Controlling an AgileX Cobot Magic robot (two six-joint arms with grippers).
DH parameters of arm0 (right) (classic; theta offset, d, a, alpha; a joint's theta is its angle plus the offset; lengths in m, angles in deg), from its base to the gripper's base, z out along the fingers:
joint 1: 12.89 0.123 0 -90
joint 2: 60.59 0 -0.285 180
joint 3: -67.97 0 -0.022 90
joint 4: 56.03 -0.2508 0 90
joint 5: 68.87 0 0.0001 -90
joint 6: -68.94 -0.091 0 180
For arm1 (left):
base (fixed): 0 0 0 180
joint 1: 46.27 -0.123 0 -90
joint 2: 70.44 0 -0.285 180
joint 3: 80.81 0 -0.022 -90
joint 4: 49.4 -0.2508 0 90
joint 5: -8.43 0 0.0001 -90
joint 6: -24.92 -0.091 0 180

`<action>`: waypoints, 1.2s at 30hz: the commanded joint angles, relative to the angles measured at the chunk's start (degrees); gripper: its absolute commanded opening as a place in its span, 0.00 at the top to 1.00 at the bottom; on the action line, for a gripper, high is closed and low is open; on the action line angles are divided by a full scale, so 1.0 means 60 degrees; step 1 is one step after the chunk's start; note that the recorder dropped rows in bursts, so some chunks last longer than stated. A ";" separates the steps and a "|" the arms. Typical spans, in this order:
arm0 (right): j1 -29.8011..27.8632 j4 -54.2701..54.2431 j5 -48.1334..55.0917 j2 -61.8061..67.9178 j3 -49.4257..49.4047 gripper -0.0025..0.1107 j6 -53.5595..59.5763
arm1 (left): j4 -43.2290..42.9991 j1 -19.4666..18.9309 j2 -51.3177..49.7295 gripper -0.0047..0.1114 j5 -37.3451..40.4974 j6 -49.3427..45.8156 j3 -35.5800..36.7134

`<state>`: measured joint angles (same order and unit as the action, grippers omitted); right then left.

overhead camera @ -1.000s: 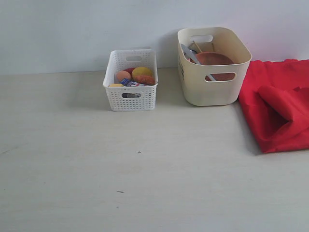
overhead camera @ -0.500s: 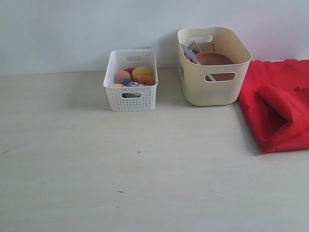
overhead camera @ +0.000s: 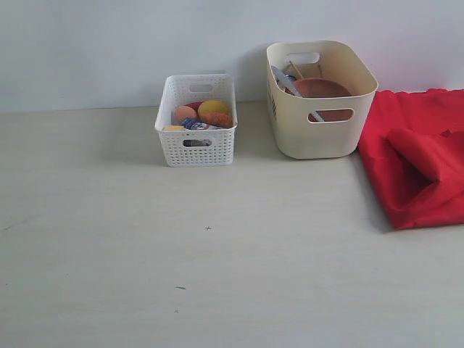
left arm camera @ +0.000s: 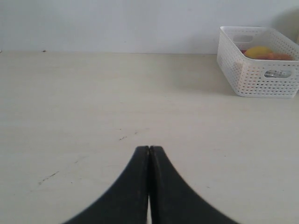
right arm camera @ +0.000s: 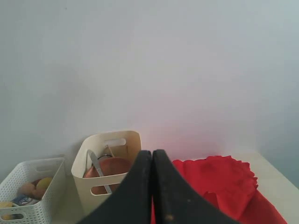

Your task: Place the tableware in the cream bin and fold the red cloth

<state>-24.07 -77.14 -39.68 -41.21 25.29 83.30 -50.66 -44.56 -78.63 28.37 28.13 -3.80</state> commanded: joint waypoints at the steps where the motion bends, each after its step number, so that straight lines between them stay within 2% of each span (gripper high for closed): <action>1: 0.0037 0.0015 -0.0041 -0.0047 -0.0043 0.98 0.0009 | 0.0068 -0.0022 0.0066 0.96 -0.0010 0.0045 0.0034; 17: 0.0037 0.0323 0.0135 -0.0030 -0.0214 0.98 0.0588 | 0.0068 -0.0022 0.0066 0.96 -0.0010 0.0045 0.0034; 22: 0.0037 0.0257 -0.0280 -0.0030 -0.1344 0.98 0.0588 | 0.0068 -0.0022 0.0066 0.96 -0.0010 0.0045 0.0034; 29: 0.0037 0.0257 -0.2018 -0.0030 -0.3219 0.98 0.0569 | 0.0068 -0.0022 0.0066 0.96 -0.0010 0.0045 0.0034; 36: 0.0037 -0.0002 -0.2695 -0.0030 -0.4020 0.98 0.0569 | 0.0068 -0.0022 0.0066 0.96 -0.0010 0.0045 0.0034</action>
<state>-24.07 -76.76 -53.61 -41.11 2.38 86.30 -50.52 -44.56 -78.63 28.41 28.13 -3.80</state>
